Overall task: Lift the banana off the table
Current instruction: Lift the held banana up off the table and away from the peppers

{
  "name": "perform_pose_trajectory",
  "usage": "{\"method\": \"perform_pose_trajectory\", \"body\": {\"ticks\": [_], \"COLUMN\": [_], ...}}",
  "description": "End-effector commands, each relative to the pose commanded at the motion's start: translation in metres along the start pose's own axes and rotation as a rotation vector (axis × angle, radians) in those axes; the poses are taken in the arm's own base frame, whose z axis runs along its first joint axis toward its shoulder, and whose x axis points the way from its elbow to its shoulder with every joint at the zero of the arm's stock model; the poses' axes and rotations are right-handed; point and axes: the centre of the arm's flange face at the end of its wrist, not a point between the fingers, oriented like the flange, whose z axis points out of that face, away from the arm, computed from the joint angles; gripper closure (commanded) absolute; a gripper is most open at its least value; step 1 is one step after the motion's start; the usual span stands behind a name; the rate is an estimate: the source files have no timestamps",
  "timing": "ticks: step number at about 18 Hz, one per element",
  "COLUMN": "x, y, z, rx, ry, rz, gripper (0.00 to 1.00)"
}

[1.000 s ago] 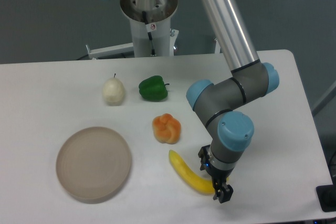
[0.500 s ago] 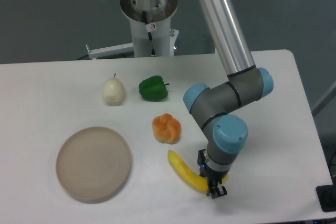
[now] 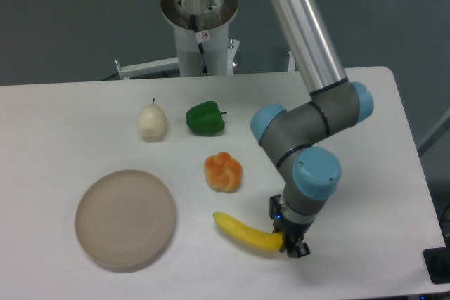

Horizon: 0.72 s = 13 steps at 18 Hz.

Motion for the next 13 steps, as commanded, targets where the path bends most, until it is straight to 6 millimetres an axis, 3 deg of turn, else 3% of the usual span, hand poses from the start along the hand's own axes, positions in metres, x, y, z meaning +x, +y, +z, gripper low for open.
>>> {"method": "perform_pose_trajectory", "body": {"ticks": [3, 6, 10, 13], "x": [-0.002, -0.004, -0.012, -0.014], "y": [0.028, 0.035, 0.064, 0.077], "z": [-0.034, -0.047, -0.069, -0.071], "rx": [-0.100, -0.104, -0.102, -0.102], "ry": [0.015, 0.003, -0.042, -0.049], "rz": [-0.047, -0.059, -0.148, -0.221], "gripper": [0.59, 0.59, 0.68, 0.68]}}
